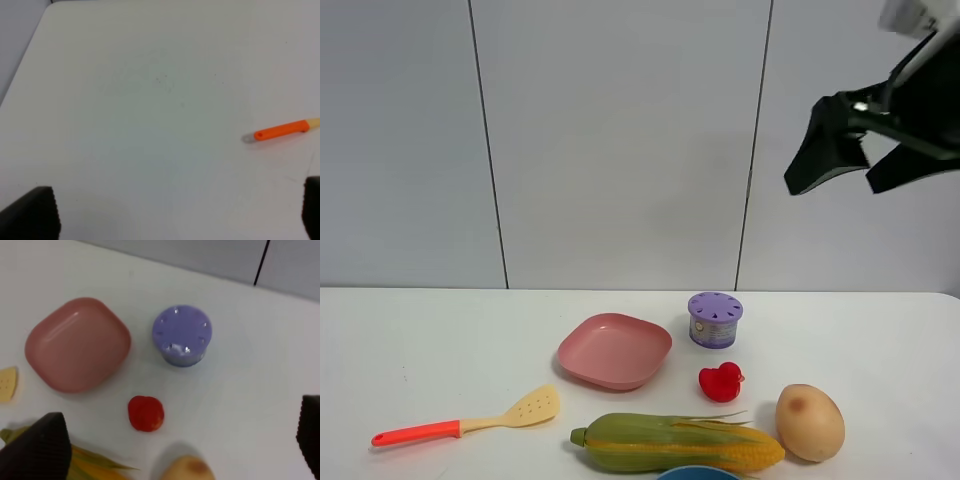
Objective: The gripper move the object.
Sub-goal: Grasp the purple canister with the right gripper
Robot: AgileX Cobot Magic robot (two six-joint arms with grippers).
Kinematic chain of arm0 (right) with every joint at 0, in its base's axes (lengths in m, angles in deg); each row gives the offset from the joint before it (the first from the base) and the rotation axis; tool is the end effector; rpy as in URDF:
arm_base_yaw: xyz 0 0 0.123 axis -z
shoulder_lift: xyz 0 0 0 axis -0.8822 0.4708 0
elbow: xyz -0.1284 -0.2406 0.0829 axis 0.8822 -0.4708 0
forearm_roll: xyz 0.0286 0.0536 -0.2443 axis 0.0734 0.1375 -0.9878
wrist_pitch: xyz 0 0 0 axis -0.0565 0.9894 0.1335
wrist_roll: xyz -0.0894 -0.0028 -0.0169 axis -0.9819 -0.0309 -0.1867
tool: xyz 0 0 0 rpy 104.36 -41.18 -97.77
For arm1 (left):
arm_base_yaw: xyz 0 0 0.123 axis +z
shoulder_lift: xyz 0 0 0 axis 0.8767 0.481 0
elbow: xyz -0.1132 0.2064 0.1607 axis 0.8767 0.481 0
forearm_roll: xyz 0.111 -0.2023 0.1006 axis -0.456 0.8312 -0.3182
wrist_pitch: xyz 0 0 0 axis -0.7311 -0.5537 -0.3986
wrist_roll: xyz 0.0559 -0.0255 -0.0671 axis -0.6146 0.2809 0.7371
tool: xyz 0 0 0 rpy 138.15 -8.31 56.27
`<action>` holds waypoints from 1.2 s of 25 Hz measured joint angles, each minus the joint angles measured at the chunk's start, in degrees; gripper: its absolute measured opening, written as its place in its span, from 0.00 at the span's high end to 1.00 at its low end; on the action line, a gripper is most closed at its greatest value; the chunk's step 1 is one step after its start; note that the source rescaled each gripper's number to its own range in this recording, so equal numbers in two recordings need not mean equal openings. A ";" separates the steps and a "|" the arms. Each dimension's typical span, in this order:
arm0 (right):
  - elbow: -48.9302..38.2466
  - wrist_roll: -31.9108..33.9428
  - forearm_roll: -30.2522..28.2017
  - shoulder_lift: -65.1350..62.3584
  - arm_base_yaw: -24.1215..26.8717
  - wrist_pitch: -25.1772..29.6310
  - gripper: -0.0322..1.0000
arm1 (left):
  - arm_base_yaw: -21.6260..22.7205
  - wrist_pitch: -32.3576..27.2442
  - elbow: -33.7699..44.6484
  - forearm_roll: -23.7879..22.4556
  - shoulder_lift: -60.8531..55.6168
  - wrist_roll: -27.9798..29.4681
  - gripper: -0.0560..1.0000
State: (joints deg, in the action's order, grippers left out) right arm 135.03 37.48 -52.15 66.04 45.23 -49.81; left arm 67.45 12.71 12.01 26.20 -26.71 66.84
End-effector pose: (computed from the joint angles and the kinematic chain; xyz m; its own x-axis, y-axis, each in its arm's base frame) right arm 0.2646 0.0856 0.3098 -0.7037 -0.1559 -0.6932 -0.2939 0.9521 0.0843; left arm -0.0042 -0.0023 0.2741 -0.4618 -0.0727 -0.8840 -0.1005 0.9945 -0.0293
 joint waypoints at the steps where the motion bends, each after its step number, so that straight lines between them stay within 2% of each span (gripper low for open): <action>1: 1.14 3.87 -2.20 2.34 -0.55 0.87 0.27 | 0.00 0.00 0.00 0.00 0.00 0.00 0.00; 4: 4.42 10.97 -8.04 8.24 -1.23 2.70 0.27 | 0.00 0.00 0.00 0.00 0.00 0.00 0.00; 6: 5.56 13.35 -10.41 11.23 -1.23 2.86 0.27 | 0.00 0.00 0.00 0.00 0.00 0.00 0.00; 10: 8.07 18.49 -11.78 17.62 -1.23 3.40 0.27 | 0.00 0.00 0.00 0.00 0.00 0.00 0.00; 14: 13.23 21.51 -11.90 24.05 -1.23 7.48 0.28 | 0.00 0.00 0.00 0.00 0.00 0.00 0.00; 16: 15.23 19.79 -11.90 26.04 -1.23 8.29 0.29 | 0.00 0.00 0.00 0.00 0.00 0.00 0.00; 19: 17.72 13.19 -11.11 27.55 -1.23 8.08 0.30 | 0.00 0.00 0.00 0.00 0.00 0.00 0.00; 24: 18.83 4.45 -4.27 30.10 -1.44 4.23 0.30 | 0.00 0.00 0.00 0.00 0.00 0.00 0.00; 27: 18.96 0.17 -3.44 33.34 -1.44 3.48 0.18 | 0.00 0.00 0.00 0.00 0.00 0.00 0.00; 30: 20.87 0.20 -3.77 36.02 -1.44 2.87 0.05 | 0.00 0.00 0.00 0.00 0.00 0.00 0.00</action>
State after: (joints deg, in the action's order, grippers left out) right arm 155.89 37.69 -55.92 102.06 43.80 -46.94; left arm 67.45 12.71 12.01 26.20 -26.71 66.84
